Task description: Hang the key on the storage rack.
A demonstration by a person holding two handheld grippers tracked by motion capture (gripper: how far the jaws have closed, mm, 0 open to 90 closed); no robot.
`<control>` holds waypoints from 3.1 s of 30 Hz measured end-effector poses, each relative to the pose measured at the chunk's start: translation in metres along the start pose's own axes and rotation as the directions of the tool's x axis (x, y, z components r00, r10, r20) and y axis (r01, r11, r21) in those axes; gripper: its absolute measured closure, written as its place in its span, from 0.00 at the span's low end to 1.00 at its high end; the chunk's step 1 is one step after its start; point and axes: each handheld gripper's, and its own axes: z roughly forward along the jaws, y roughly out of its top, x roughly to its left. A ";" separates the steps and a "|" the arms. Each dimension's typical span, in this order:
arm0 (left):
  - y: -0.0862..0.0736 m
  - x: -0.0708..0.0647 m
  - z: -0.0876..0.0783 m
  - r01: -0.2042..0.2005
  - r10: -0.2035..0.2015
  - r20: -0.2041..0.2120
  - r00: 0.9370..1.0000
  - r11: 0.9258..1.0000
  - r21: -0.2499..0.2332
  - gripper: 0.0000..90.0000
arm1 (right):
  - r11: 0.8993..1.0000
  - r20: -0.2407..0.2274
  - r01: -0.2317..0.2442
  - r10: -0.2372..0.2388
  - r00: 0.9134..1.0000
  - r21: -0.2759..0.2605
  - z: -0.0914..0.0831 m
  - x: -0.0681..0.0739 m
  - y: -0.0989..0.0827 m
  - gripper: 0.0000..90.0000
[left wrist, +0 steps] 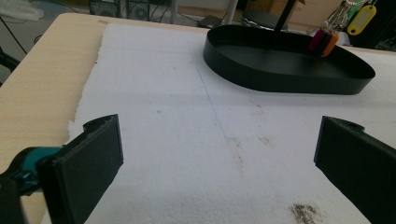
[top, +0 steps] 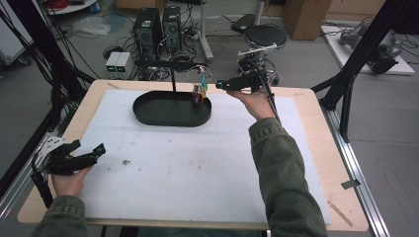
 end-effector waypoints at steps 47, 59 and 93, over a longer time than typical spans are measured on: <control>0.000 0.000 -0.001 -0.006 0.006 -0.002 1.000 1.000 0.005 0.02 | 0.997 0.049 -0.080 0.080 0.996 -0.010 -0.047 -0.023 -0.132 0.01; 0.000 0.000 -0.001 -0.006 0.006 -0.003 1.000 1.000 0.006 0.02 | 0.990 0.045 -0.143 0.143 0.989 -0.006 -0.048 -0.032 -0.165 0.01; -0.001 -0.002 -0.001 -0.014 0.015 -0.002 1.000 1.000 0.015 0.02 | 0.971 0.226 -0.138 0.181 0.957 -0.194 -0.066 -0.024 -0.240 0.01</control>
